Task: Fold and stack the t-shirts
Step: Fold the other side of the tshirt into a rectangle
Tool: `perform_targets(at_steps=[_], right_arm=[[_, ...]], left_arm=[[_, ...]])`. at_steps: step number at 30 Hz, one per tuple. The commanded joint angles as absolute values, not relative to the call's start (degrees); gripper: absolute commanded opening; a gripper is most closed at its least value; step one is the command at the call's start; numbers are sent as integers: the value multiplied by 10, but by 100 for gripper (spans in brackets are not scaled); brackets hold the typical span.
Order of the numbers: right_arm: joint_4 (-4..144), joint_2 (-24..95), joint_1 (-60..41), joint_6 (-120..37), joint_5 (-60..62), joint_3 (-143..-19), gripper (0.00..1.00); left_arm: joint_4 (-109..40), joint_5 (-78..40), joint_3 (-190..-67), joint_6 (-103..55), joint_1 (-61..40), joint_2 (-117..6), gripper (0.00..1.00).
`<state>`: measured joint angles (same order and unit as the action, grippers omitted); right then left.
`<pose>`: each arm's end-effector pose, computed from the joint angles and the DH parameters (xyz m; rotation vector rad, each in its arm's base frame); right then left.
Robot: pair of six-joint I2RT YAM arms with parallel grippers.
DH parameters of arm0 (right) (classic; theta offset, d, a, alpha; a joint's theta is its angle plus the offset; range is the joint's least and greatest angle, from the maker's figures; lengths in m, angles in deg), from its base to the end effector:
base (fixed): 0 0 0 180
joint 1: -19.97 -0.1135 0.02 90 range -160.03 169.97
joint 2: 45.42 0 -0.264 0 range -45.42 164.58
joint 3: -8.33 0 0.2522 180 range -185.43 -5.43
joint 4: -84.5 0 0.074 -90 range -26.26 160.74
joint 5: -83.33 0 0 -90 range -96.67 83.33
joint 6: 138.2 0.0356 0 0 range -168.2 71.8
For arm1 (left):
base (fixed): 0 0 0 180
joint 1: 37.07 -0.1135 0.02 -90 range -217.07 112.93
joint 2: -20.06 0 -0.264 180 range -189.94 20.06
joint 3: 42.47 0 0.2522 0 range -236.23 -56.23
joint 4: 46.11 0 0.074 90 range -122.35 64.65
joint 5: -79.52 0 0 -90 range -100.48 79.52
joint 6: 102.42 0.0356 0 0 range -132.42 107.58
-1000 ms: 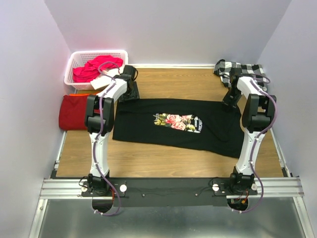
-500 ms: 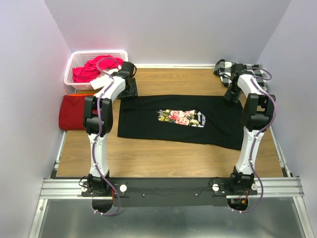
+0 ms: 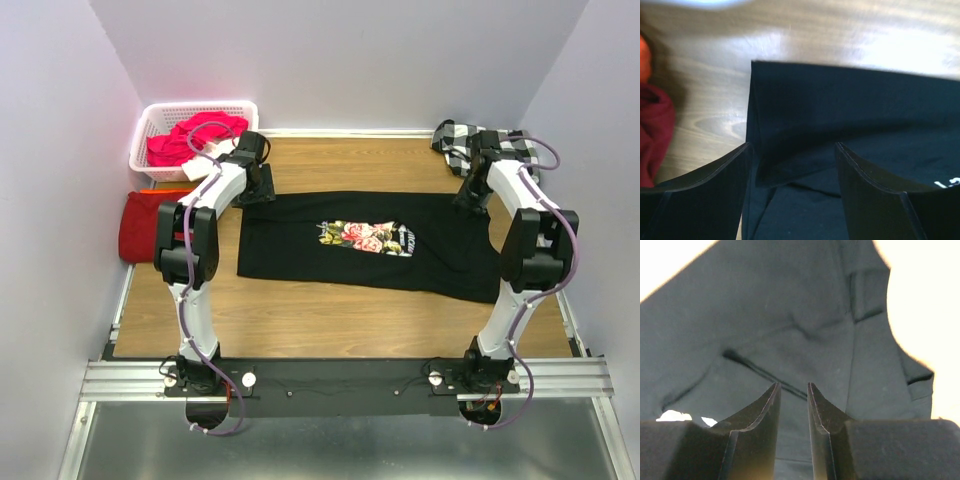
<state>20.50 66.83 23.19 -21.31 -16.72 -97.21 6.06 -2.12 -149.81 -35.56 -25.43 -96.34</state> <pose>0.4055 -0.0290 0.2254 0.7604 2.6676 -0.1420 0.4310 -0.0835 0.2145 -0.3114 2.6020 -0.0181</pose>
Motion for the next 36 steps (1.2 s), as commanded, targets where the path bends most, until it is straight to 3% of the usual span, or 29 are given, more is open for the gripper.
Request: perform_targets(at_steps=[1, 10, 29, 32, 36], right_arm=[[242, 640, 226, -226, -103, -904, 36], [285, 661, 201, -245, -45, -924, 37], [305, 766, 179, -242, -44, -997, 36], [305, 761, 173, -240, -46, -991, 34], [304, 751, 171, -240, -47, -974, 23]], left_arm=[[38, -46, -1471, -354, -256, -938, 74], [26, -36, -1425, -358, -255, -929, 74], [24, -12, -1373, -364, -255, -913, 74], [25, -8, -1372, -364, -255, -912, 74], [25, -6, -1373, -364, -255, -912, 74]])
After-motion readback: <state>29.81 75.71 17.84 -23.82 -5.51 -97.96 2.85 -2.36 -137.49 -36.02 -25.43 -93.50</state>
